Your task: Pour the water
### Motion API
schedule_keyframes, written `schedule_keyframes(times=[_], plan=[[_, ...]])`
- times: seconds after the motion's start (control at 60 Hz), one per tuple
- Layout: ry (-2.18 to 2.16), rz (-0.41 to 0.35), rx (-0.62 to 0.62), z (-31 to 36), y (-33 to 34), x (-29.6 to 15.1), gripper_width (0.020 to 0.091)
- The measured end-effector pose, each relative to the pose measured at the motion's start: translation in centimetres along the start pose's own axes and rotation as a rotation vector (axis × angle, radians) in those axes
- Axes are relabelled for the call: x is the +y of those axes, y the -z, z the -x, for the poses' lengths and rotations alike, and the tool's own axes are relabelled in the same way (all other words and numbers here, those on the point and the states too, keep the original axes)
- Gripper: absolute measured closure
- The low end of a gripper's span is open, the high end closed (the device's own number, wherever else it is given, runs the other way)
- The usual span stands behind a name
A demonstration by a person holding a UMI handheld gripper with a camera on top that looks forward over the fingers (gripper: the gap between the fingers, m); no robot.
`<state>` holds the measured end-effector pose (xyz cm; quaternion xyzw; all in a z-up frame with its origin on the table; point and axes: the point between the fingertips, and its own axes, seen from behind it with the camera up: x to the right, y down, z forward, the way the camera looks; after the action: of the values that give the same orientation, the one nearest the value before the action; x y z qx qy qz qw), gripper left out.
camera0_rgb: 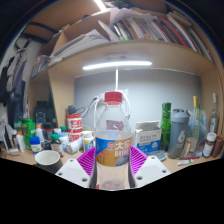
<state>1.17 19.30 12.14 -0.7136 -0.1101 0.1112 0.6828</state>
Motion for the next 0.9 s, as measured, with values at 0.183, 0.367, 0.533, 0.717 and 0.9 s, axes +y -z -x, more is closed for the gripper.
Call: schedule_keyframes(times=[0.183, 0.367, 0.533, 0.717, 0.9], plan=[[0.057, -0.093, 0.001, 0.5, 1.0, -0.3, 0.0658], [0.016, -0.100, 0.020, 0.0, 1.4, -0.4, 0.0562], [0.087, -0.008, 0.015, 0.1, 2.4, 0.3, 0.0243], [0.055, 0.069, 0.019, -1.2, 9.0, 0.8, 0.0256], [-0.002, 0.013, 0.038, -1.8, 20.2, -0.7, 0.0261]])
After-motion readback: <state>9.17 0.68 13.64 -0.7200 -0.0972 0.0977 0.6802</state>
